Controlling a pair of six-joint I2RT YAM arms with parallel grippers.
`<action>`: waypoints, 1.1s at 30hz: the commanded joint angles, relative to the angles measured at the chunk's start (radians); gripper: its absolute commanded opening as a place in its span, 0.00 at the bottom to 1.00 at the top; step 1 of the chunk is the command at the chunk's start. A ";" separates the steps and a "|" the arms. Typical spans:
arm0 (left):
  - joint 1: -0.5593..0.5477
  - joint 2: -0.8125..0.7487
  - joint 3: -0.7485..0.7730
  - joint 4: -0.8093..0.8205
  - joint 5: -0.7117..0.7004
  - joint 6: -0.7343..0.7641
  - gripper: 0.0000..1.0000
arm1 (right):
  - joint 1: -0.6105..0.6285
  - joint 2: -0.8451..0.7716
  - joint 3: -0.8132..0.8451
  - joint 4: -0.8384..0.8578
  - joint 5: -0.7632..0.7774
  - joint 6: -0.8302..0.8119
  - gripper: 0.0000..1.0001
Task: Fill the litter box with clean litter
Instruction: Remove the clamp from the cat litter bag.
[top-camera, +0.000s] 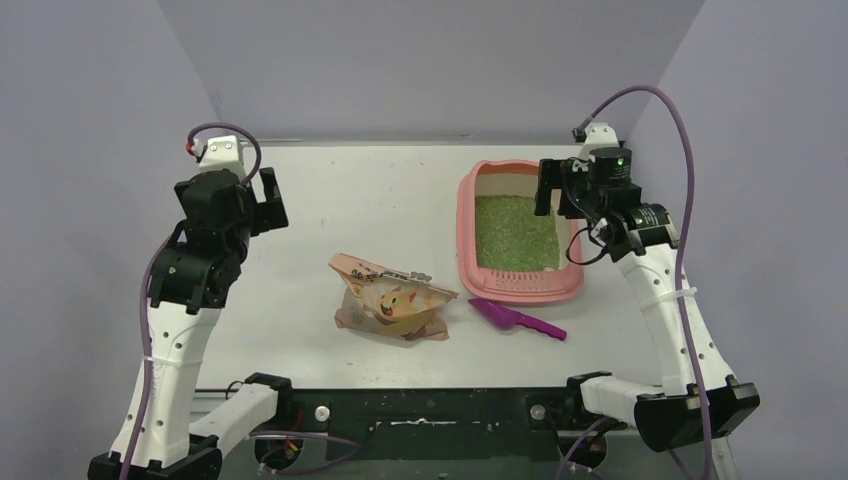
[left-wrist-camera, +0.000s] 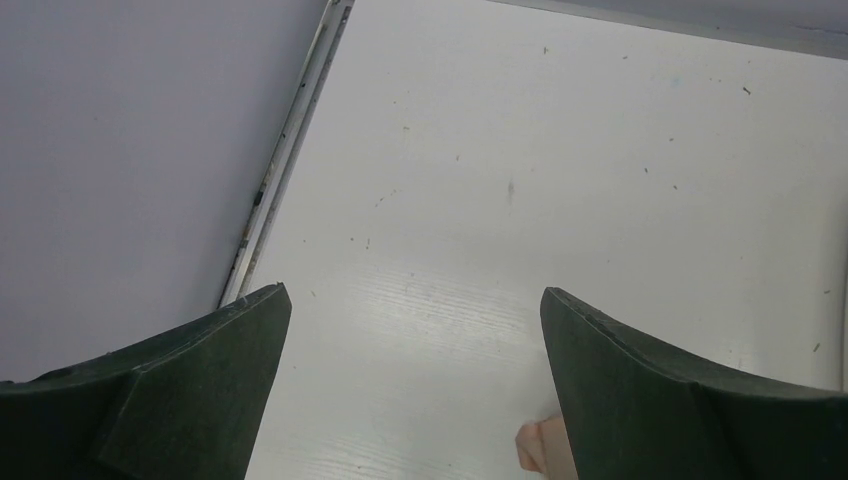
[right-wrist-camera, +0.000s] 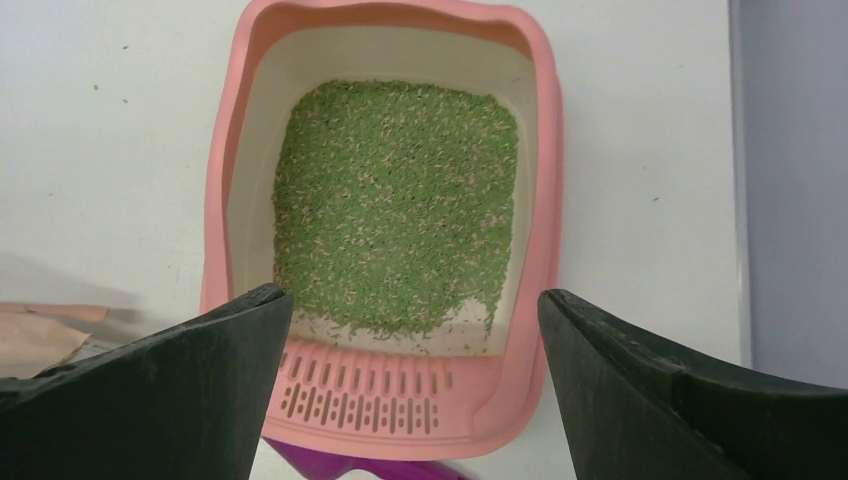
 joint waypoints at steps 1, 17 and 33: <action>-0.027 -0.028 -0.034 0.047 -0.052 -0.046 0.96 | -0.027 -0.057 -0.050 0.062 -0.158 0.055 1.00; -0.022 -0.044 -0.186 0.047 0.217 -0.169 0.97 | 0.343 0.039 -0.031 -0.006 -0.121 0.011 1.00; -0.123 0.023 -0.275 0.040 0.994 0.382 0.80 | 0.495 -0.016 -0.186 0.176 -0.140 -0.052 1.00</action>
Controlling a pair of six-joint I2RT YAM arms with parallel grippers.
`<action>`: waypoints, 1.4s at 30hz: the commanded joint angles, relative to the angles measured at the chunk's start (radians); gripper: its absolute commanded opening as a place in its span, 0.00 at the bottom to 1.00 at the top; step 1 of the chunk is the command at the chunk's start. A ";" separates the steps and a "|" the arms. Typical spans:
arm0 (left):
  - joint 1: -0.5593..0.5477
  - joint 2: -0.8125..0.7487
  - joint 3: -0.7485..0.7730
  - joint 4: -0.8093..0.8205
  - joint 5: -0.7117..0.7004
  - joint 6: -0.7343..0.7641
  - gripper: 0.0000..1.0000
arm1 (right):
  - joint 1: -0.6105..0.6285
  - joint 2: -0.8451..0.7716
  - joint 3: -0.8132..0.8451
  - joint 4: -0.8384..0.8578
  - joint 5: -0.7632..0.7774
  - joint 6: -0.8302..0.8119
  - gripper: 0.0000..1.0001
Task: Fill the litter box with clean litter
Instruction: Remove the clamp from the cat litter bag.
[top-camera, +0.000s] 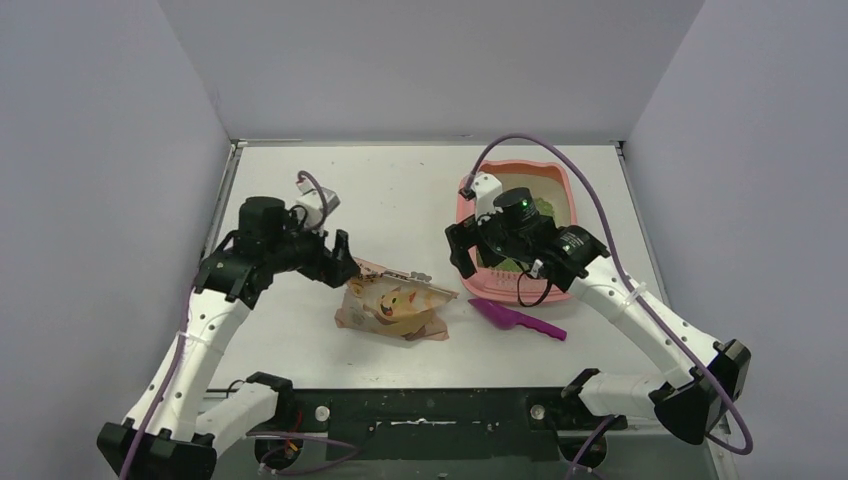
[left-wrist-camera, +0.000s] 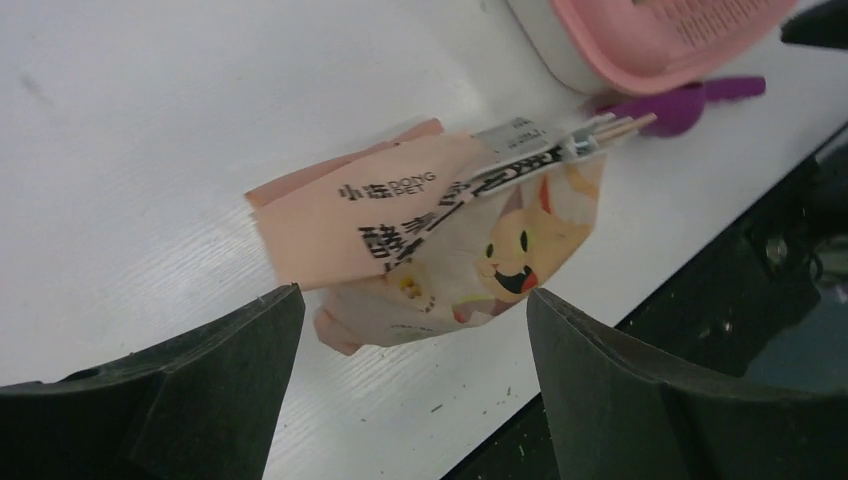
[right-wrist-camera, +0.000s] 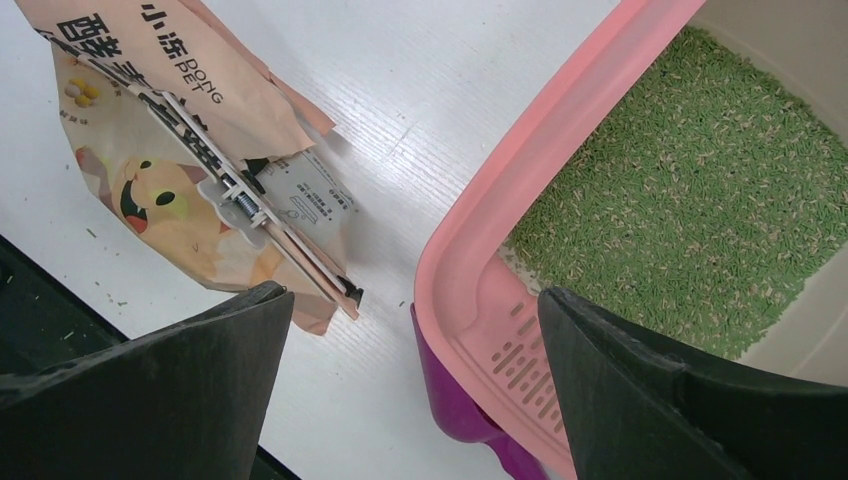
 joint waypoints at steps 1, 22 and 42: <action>-0.143 0.069 0.089 -0.080 0.152 0.357 0.79 | 0.011 -0.049 -0.022 0.100 -0.023 -0.034 1.00; -0.232 0.363 0.183 -0.123 0.107 0.692 0.77 | 0.026 -0.092 -0.119 0.184 -0.185 -0.097 1.00; -0.199 0.502 0.125 -0.197 0.113 0.627 0.00 | 0.060 0.032 -0.263 0.498 -0.345 -0.061 0.98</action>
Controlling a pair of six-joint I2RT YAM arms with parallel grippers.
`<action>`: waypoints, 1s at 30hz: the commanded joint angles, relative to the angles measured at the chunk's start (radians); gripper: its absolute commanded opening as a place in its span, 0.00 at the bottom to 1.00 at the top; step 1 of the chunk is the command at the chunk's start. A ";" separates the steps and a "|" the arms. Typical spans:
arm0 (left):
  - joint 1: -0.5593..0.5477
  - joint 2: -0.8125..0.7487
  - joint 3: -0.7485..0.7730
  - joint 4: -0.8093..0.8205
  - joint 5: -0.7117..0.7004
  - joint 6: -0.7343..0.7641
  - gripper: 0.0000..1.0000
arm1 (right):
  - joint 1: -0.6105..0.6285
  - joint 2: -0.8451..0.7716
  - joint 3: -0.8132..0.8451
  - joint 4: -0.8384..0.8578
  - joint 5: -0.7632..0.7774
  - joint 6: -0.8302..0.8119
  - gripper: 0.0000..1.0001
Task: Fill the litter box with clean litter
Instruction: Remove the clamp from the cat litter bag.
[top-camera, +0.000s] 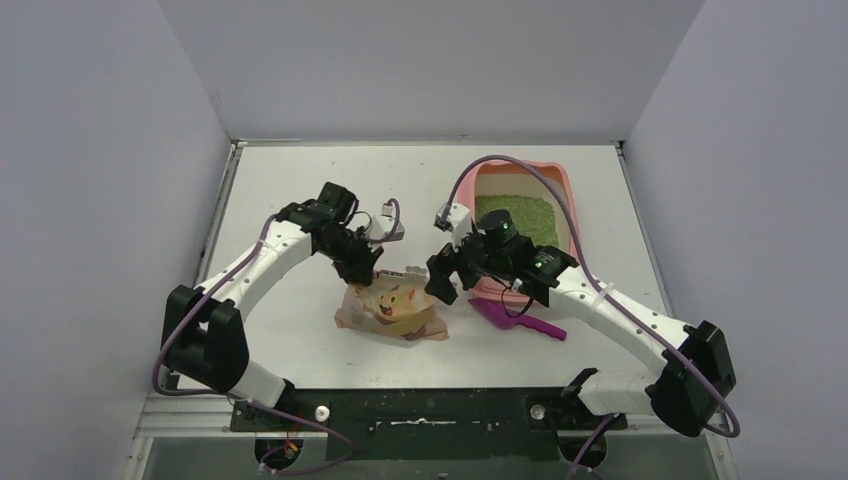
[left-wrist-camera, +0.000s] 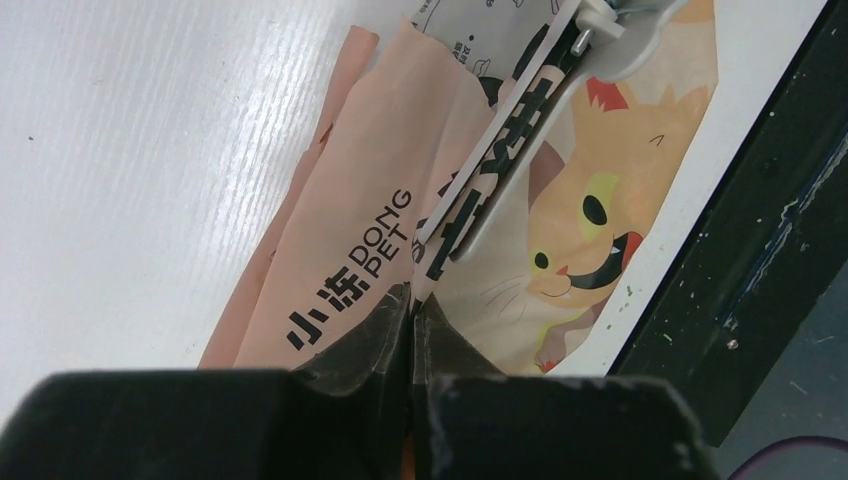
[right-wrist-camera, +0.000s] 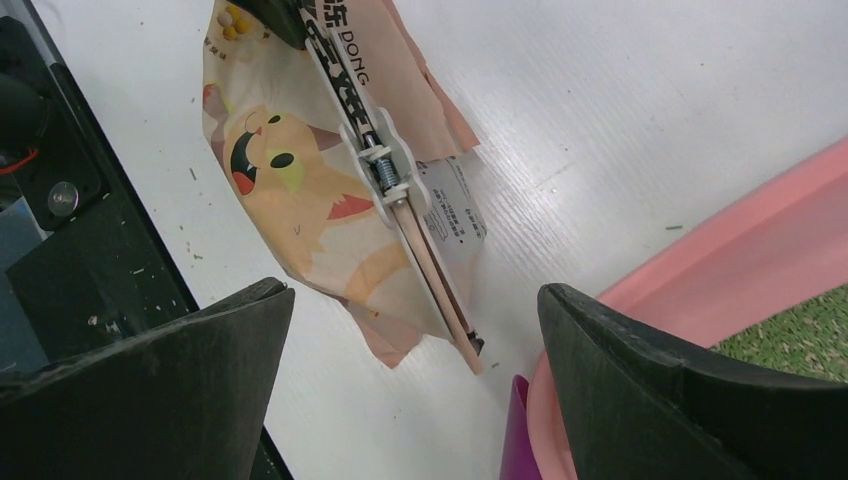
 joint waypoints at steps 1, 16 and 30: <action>0.007 -0.086 -0.042 0.001 0.033 -0.022 0.00 | 0.029 0.020 -0.026 0.203 -0.046 -0.010 0.98; 0.037 -0.351 -0.313 0.287 0.079 -0.073 0.00 | 0.069 0.165 -0.008 0.321 -0.162 -0.207 0.64; 0.035 -0.430 -0.429 0.440 0.065 -0.107 0.00 | 0.074 0.152 -0.019 0.389 -0.065 -0.212 0.67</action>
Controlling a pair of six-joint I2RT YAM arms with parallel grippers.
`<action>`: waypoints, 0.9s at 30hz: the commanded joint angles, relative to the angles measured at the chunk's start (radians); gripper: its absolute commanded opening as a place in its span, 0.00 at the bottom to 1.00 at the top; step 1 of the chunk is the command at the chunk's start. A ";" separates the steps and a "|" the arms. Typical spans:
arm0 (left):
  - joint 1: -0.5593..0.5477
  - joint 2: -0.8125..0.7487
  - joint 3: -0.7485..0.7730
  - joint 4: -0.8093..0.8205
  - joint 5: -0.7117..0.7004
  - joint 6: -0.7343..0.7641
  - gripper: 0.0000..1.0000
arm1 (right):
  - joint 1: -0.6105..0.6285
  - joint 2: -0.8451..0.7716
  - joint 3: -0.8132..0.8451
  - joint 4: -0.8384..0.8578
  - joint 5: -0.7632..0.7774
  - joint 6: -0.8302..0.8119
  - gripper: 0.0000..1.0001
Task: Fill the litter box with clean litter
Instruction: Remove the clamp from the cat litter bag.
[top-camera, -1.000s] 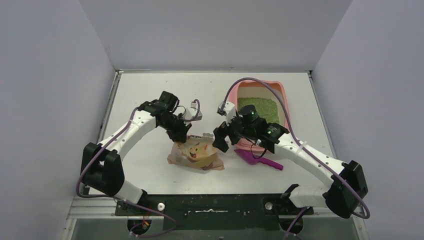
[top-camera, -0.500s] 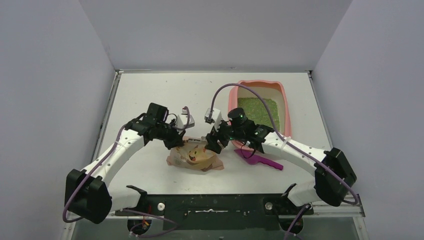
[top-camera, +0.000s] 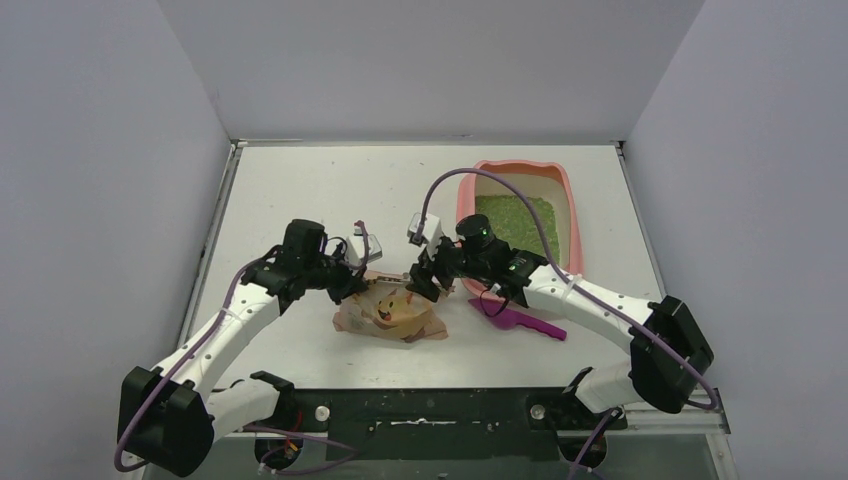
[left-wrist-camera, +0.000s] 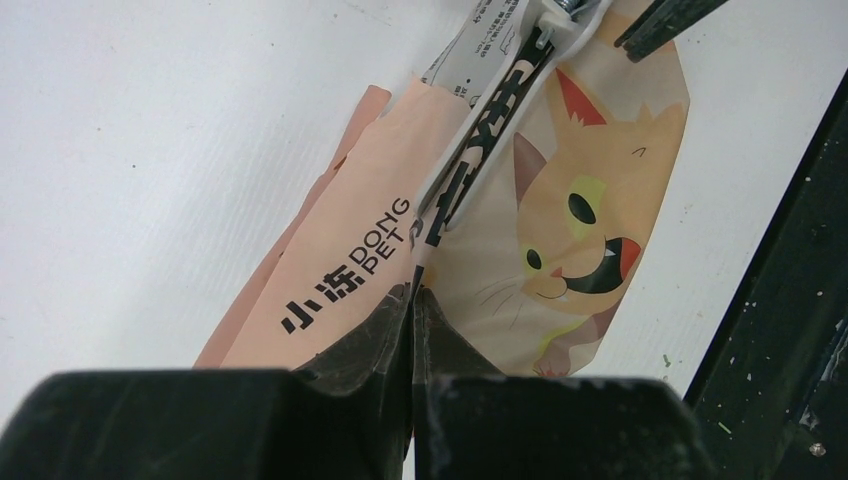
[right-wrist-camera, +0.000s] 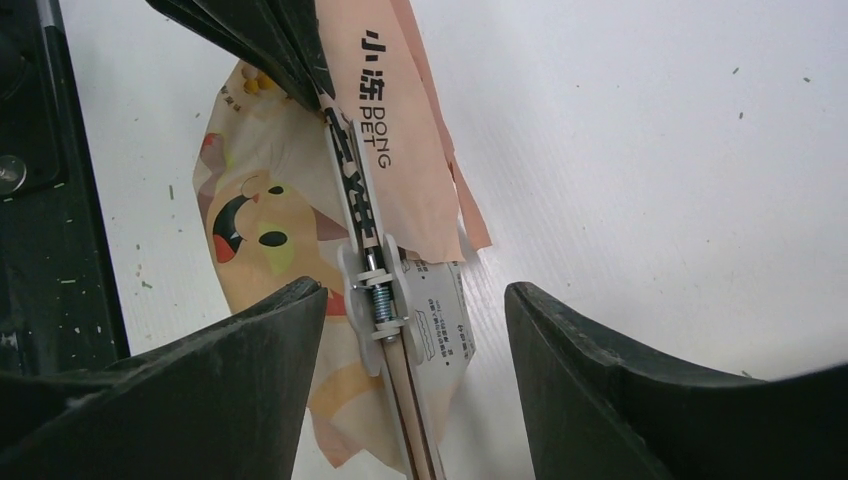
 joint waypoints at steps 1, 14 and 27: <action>0.001 -0.011 -0.006 0.018 0.006 -0.016 0.00 | 0.011 0.017 0.031 0.071 0.033 -0.009 0.65; -0.008 -0.005 0.000 -0.008 -0.031 -0.002 0.00 | 0.013 -0.004 0.031 0.045 0.017 -0.009 0.34; -0.009 -0.014 -0.005 0.002 -0.051 -0.005 0.00 | 0.023 -0.054 0.049 0.039 0.103 -0.017 0.07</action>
